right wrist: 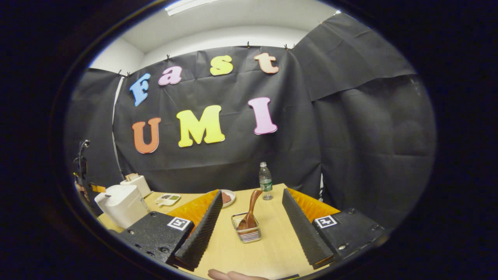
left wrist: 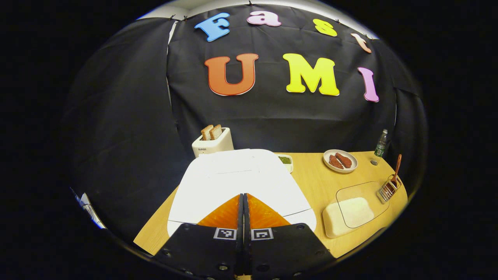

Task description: Close the left gripper, press the button to open the rice cooker; take a wooden spoon from the chopstick holder with the right hand, scoop a spoonful of rice and pour it into the rice cooker, then put the wooden spoon back into the chopstick holder.

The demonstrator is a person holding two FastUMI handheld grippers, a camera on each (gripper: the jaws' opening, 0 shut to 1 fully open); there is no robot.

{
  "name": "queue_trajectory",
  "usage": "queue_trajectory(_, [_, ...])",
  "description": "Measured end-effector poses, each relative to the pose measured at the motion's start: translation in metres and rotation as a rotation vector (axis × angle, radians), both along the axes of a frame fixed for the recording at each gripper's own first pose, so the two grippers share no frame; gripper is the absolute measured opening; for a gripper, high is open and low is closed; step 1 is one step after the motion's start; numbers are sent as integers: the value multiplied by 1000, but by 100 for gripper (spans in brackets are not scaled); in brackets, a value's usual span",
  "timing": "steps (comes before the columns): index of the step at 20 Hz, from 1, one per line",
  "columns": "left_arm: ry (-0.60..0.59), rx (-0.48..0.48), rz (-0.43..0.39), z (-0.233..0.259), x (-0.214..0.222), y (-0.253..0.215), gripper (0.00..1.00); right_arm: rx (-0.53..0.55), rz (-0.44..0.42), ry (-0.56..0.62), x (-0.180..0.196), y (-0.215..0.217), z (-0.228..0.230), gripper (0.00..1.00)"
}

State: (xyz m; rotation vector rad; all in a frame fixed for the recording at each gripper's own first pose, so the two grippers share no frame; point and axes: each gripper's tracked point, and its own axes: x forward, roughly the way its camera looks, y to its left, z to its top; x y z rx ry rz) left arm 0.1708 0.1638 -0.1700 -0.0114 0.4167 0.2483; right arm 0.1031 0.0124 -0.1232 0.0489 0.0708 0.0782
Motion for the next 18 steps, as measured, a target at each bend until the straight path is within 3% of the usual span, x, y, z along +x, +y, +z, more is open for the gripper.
queue_trajectory(9, [41,-13,8,-23,-3,3,1,-35,-33,23,10,-9,-8,100])
queue_trajectory(13, [-28,-2,-3,-10,-9,6,0,-31,-43,54,20,-11,-23,100])
queue_trajectory(17, [-178,54,8,41,-25,17,0,-56,-56,101,39,-10,-42,100])
queue_trajectory(18, [-177,31,-4,44,-30,11,0,-56,-55,116,45,-8,-47,100])
